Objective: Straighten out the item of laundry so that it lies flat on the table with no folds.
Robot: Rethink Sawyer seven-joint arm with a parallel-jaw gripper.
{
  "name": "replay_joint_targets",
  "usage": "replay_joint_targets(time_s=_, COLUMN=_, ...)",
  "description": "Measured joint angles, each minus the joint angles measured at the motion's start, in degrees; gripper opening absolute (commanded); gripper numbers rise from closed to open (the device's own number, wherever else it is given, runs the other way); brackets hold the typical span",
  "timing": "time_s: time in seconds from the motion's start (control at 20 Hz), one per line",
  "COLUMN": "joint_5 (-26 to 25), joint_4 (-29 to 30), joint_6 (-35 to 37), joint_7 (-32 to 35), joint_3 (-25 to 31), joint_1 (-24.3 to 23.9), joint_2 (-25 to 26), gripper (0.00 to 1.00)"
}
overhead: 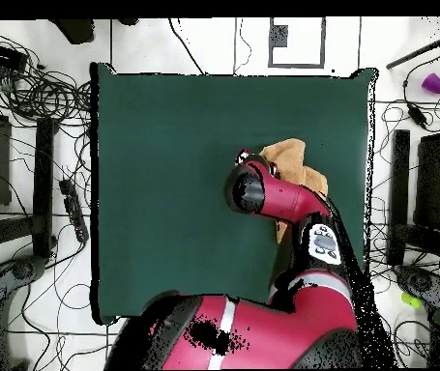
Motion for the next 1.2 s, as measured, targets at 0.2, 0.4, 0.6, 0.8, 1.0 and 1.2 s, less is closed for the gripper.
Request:
replay_joint_targets(time_s=0.2, joint_5=4.60, joint_4=-4.21, joint_6=-0.69, joint_7=0.00, joint_3=0.20, joint_1=0.49, joint_2=2.26, gripper=0.00)
replay_joint_targets(time_s=0.4, joint_5=8.74, joint_4=-7.45, joint_6=-3.34, joint_7=0.00, joint_3=0.46, joint_1=0.88, joint_2=4.50, gripper=0.00)
replay_joint_targets(time_s=0.6, joint_5=12.40, joint_4=-9.47, joint_6=-5.65, joint_7=0.00, joint_3=0.61, joint_1=1.49, joint_2=6.20, gripper=0.00)
replay_joint_targets(time_s=0.8, joint_5=15.64, joint_4=-11.20, joint_6=-7.45, joint_7=0.00, joint_3=1.53, joint_1=1.83, joint_2=7.48, gripper=0.00)
replay_joint_targets(time_s=1.0, joint_5=17.78, joint_4=-12.18, joint_6=-7.72, joint_7=0.00, joint_3=1.72, joint_1=2.24, joint_2=8.09, gripper=0.00)
replay_joint_targets(time_s=1.2, joint_5=19.74, joint_4=-12.84, joint_6=-7.27, joint_7=0.00, joint_3=1.65, joint_1=3.39, joint_2=8.50, gripper=0.00)
